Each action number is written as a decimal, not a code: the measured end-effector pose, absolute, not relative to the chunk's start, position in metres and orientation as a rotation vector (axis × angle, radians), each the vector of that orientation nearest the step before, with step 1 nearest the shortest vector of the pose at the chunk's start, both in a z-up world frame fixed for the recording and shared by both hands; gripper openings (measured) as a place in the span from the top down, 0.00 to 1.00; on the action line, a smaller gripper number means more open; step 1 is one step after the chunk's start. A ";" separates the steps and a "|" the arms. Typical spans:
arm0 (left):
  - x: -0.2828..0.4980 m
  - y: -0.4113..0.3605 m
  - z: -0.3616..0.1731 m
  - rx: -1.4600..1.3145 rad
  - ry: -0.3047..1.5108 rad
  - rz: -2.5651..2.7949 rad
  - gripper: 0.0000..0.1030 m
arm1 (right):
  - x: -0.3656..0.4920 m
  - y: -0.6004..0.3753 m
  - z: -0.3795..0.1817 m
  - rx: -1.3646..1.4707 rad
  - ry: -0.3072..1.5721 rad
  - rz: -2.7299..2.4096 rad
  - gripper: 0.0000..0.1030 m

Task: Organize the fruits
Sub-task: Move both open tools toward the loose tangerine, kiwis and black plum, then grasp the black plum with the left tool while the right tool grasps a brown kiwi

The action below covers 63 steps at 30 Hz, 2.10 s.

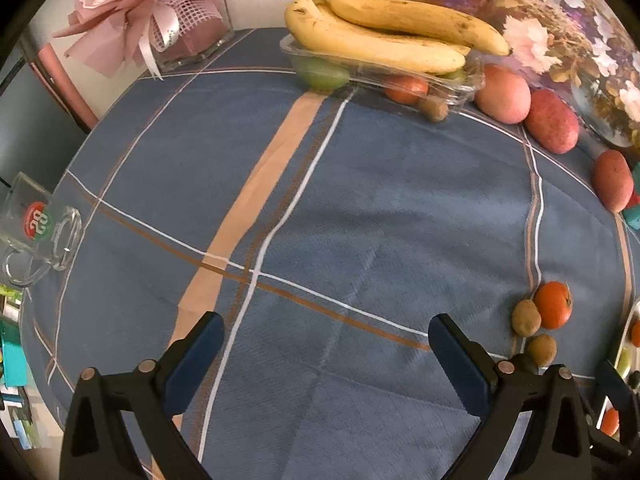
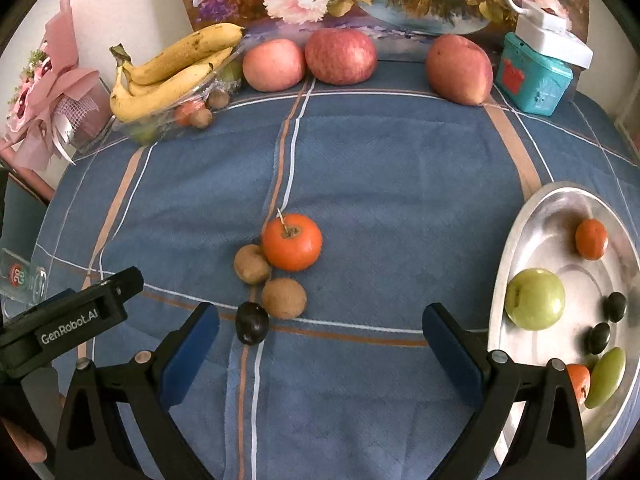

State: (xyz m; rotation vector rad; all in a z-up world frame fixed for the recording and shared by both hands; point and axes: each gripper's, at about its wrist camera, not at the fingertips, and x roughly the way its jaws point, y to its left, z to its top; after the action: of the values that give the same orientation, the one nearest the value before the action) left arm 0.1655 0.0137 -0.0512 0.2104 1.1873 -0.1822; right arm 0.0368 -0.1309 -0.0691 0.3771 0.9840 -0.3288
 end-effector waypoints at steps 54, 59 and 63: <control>0.162 0.009 -0.043 0.217 1.188 -0.191 0.00 | 0.042 -0.134 -0.083 0.523 0.981 -0.246 0.73; 0.161 0.009 -0.043 0.208 1.192 -0.193 0.00 | 0.042 -0.132 -0.081 0.506 0.978 -0.256 0.73; 0.162 0.010 -0.044 0.134 1.234 -0.212 0.00 | 0.040 -0.133 -0.081 0.493 0.985 -0.273 0.73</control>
State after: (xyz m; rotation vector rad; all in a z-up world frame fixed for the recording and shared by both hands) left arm 0.1617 0.0104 -0.0441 0.1340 1.2344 -0.2122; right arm 0.0400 -0.1333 -0.0805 0.4931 0.9851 -0.2727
